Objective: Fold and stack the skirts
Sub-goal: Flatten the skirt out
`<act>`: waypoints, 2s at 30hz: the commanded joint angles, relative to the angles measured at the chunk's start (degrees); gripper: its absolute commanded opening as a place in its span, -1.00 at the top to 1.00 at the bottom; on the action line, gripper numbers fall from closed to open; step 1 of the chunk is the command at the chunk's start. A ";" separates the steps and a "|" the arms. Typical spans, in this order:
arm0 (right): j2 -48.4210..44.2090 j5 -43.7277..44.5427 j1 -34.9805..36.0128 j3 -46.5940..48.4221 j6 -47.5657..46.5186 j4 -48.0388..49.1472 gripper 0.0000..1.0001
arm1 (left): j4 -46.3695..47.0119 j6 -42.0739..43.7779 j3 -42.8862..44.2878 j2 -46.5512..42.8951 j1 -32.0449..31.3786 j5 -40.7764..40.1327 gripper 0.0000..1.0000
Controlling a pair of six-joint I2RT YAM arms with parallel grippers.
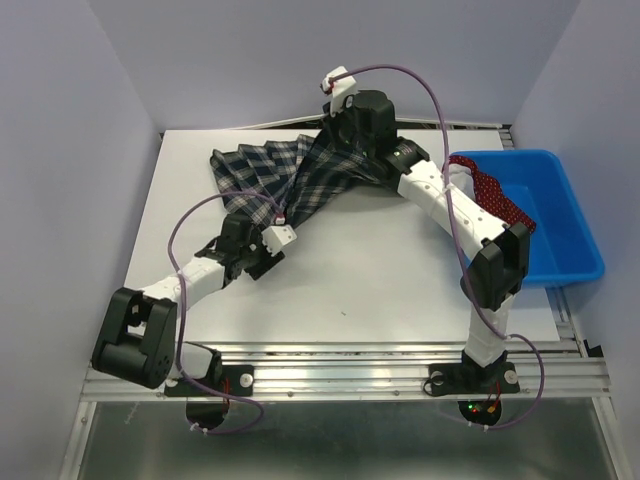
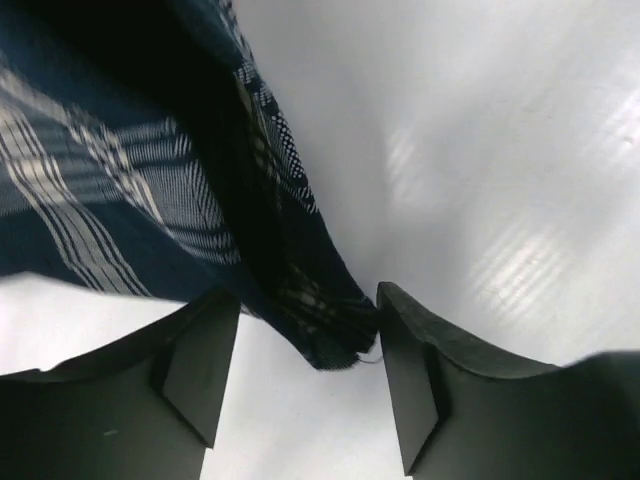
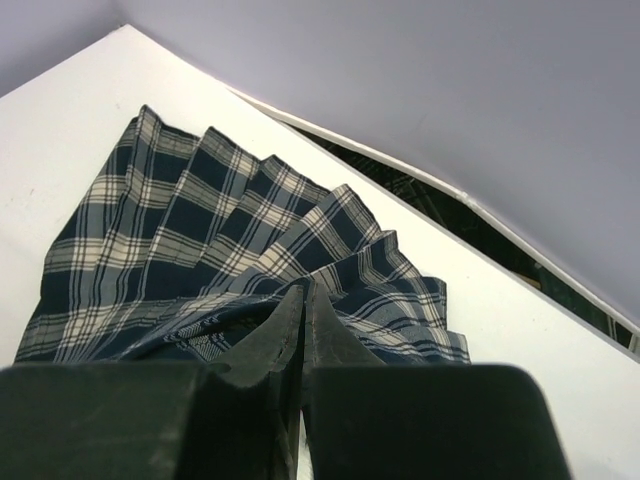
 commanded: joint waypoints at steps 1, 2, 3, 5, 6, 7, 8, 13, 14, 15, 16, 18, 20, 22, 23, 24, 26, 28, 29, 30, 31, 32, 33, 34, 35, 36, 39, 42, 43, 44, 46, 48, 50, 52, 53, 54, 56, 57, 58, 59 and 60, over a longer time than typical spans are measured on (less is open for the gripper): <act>-2.55 2.56 -0.90 4.07 1.03 4.17 0.99 | 4.67 -8.39 -0.03 0.07 0.57 -11.59 0.01; -2.90 2.74 -1.42 3.72 0.95 4.09 0.99 | 4.41 -8.57 0.32 -0.46 1.18 -11.42 0.37; -3.43 2.74 -1.95 3.46 0.86 4.17 0.99 | 3.89 -8.66 0.93 -0.99 2.84 -10.98 0.56; -5.44 3.18 -2.65 1.88 -0.19 4.17 0.99 | 1.26 -7.43 4.53 -3.36 4.52 -9.05 0.80; -6.32 3.35 -3.18 1.17 -0.46 4.26 0.99 | -0.50 -6.82 6.11 -4.32 5.23 -9.05 0.96; -8.33 3.35 -4.58 0.56 -0.55 4.26 0.99 | -2.69 -4.73 9.69 -6.16 6.89 -8.61 0.98; -9.31 3.18 -5.38 -0.58 -0.46 4.17 0.99 | -6.10 -3.49 11.73 -6.88 7.51 -9.30 1.00; -15.46 2.83 -8.99 -3.40 -0.29 4.17 0.99 | -18.50 1.88 31.03 -7.24 9.89 -12.65 1.00; -17.82 2.65 -9.86 -3.92 -0.20 4.26 0.99 | -20.97 2.93 33.69 -7.06 11.02 -11.26 1.00; -19.06 2.56 -10.48 -5.06 -0.20 4.17 0.99 | -25.43 4.42 38.16 -6.88 11.21 -11.33 1.00; -20.38 2.39 -10.48 -5.68 -0.29 4.09 0.99 | -26.95 4.61 39.94 -7.06 11.30 -11.68 1.00; -24.06 2.30 -10.48 -6.83 -0.20 3.91 0.99 | -31.07 5.31 42.94 -7.76 11.21 -11.51 1.00; -26.01 2.21 -10.48 -7.53 -0.20 2.95 0.99 | -32.67 5.32 46.45 -9.43 11.30 -11.94 1.00; -28.21 3.00 -10.48 -7.97 -0.63 2.85 0.99 | -34.52 5.23 49.61 -10.65 11.30 -13.43 1.00; -28.65 3.18 -10.48 -8.06 -0.81 2.85 0.99 | -34.87 5.23 50.59 -10.84 11.30 -13.53 1.00; -29.00 3.09 -10.48 -8.06 -0.81 2.85 0.99 | -35.14 5.05 51.55 -10.92 11.30 -13.70 1.00; -28.75 2.83 -10.48 -8.32 -0.72 3.38 0.99 | -35.58 4.79 53.49 -10.31 11.30 -13.88 1.00; -27.87 2.74 -10.48 -8.76 -0.64 4.25 0.99 | -34.97 4.79 53.85 -8.83 11.30 -13.88 1.00; -26.73 2.57 -10.48 -9.81 -1.16 6.09 0.99 | -33.23 4.96 53.67 -8.21 11.30 -14.05 1.00; -25.94 2.39 -10.48 -10.43 -1.34 7.32 0.99 | -32.25 5.05 53.50 -7.51 11.30 -14.14 1.00; -25.24 2.13 -11.09 -10.87 -1.69 8.82 0.99 | -31.11 5.05 53.41 -5.58 11.30 -14.23 1.00; -23.14 1.69 -11.88 -10.96 -1.78 11.01 0.99 | -30.06 5.14 53.76 -4.35 11.30 -14.23 1.00; -21.90 0.73 -11.89 -10.70 -1.95 12.85 0.99 | -28.22 5.05 54.20 -2.94 11.30 -14.23 1.00; -20.50 0.37 -12.67 -9.48 -1.78 13.92 0.99 | -27.50 4.79 56.29 0.47 11.30 -13.97 1.00; -19.00 -0.07 -13.90 -8.42 -1.87 15.67 0.99 | -26.89 4.53 57.70 2.50 11.30 -13.88 1.00; -15.68 -0.94 -14.43 -7.19 -1.96 16.47 0.99 | -26.01 3.74 59.46 4.44 11.30 -13.71 1.00; -7.95 -2.52 -16.80 -0.08 -1.87 19.54 0.99 | -23.64 1.63 68.06 12.96 11.38 -14.05 1.00; 0.57 -4.37 -18.39 11.42 -0.82 20.52 0.99 | -22.31 -0.47 84.79 24.71 12.00 -15.28 1.00; 2.53 -4.29 -19.26 14.67 -0.29 20.43 0.99 | -22.66 -0.92 89.75 27.19 12.26 -15.20 1.00; 4.29 -6.29 -19.27 17.92 -0.46 20.35 0.99 | -23.18 -1.19 94.32 29.57 12.35 -15.20 1.00; 8.49 -7.27 -19.79 26.19 -0.81 20.70 0.99 | -25.55 -1.02 107.12 35.44 12.44 -17.66 1.00; 9.40 -10.51 -20.33 28.77 -0.55 21.57 0.99 | -25.65 -0.49 109.22 36.19 12.44 -18.54 1.00; 7.92 -13.33 -21.02 26.23 -0.46 23.84 0.99 | -23.03 0.12 103.02 33.39 12.44 -18.89 1.00; 5.37 -17.55 -21.03 16.10 -0.46 26.22 0.99 | -13.82 0.92 91.61 28.56 12.61 -18.89 1.00; 2.31 -21.22 -21.03 11.67 -1.16 28.84 0.99 | -7.26 2.14 79.20 23.58 13.05 -17.41 1.00; 0.54 -23.26 -21.03 1.71 -1.77 30.35 0.99 | -5.02 3.19 72.81 21.44 13.06 -17.05 1.00; -3.84 -30.52 -21.03 -8.28 -5.10 33.95 0.99 | -1.24 5.48 57.64 17.05 12.71 -16.08 1.00; -4.83 -33.09 -21.03 -12.76 -6.77 34.05 0.99 | -0.87 5.49 52.84 16.15 12.53 -16.16 1.00; -5.97 -35.12 -21.03 -20.72 -10.01 33.62 0.99 | 0.70 5.66 44.88 15.01 12.44 -16.08 1.00; -6.85 -36.53 -21.03 -25.07 -11.78 33.27 0.99 | 0.89 6.36 41.06 14.31 12.44 -14.08 1.00; -7.90 -38.11 -21.03 -29.03 -14.41 32.48 0.99 | 2.81 6.63 36.84 13.69 12.09 -14.23 1.00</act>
